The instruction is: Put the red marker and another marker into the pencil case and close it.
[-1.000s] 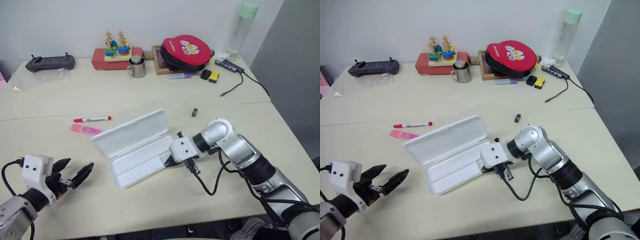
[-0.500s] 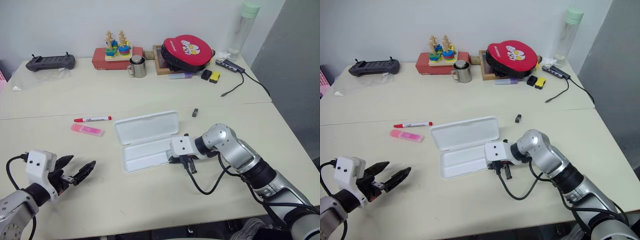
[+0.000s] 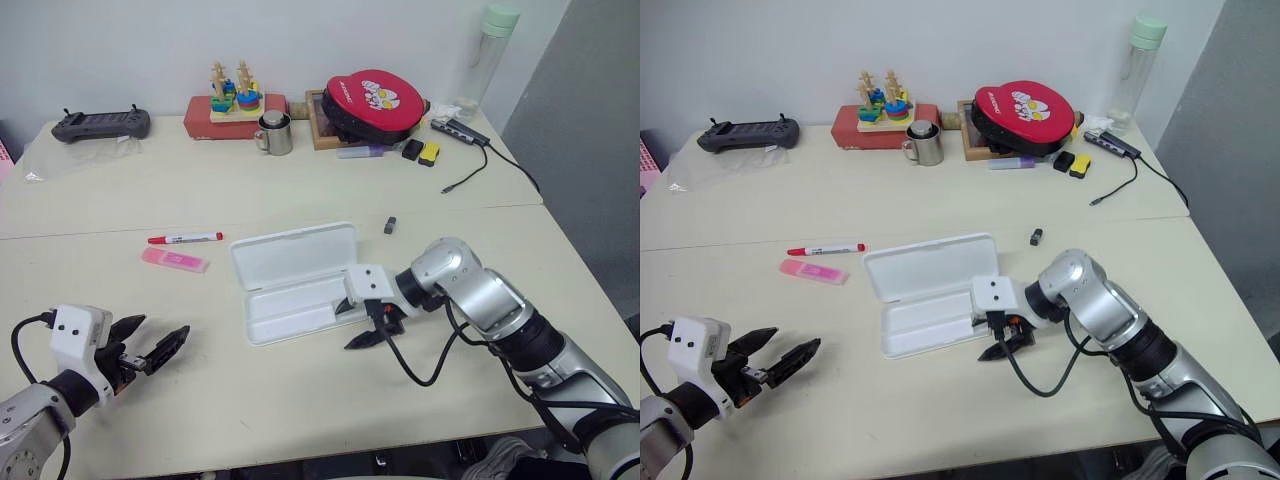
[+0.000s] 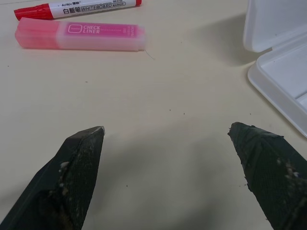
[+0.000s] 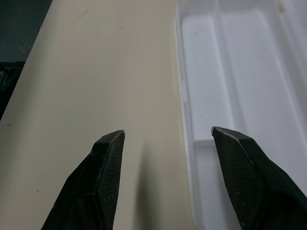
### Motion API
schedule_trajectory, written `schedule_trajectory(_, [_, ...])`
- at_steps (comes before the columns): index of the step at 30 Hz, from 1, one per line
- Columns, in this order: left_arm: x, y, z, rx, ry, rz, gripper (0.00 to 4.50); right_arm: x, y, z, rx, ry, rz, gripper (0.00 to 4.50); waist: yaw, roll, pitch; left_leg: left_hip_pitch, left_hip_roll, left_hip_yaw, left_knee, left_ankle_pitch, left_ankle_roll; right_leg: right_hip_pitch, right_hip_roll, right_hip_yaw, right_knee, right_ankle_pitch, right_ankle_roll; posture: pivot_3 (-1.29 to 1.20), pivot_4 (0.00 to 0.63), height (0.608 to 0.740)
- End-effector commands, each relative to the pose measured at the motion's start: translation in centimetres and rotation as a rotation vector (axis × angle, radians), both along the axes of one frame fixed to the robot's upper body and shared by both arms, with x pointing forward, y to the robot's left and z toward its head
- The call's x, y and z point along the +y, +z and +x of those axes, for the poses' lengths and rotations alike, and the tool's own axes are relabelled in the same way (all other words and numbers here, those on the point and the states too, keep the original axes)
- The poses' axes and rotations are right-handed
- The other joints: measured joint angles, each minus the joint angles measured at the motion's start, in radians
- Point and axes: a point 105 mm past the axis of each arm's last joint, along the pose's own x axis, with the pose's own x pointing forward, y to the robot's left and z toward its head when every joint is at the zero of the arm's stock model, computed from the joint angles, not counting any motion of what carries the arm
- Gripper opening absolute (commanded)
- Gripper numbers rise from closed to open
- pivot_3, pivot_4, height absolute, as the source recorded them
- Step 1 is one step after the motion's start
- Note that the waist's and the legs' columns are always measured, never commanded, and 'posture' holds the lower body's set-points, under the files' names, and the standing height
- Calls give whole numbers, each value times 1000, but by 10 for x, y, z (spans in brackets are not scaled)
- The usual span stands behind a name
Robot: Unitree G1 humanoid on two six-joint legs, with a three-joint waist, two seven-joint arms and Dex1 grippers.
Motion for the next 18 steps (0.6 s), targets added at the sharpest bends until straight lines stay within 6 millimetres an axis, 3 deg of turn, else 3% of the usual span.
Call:
schedule_trajectory(1, [4,12,2,-38,5,43,4500,-3,35,-1,-12,2,97,3046,1,0,0,0,0,0,0,0,0,0,0,0,0,0,0,0,150,740])
schedule_trajectory(13, [28,37,12,-156,167,114,4500,2,94,14,-66,-181,416,3046,0,0,0,0,0,0,-1,0,0,0,0,0,0,0,0,0,150,740])
schedule_trajectory(18, [31,45,24,-182,177,150,4500,4,96,14,-43,-223,434,3046,1,0,0,0,0,0,-1,0,0,0,0,0,0,0,-1,0,150,740])
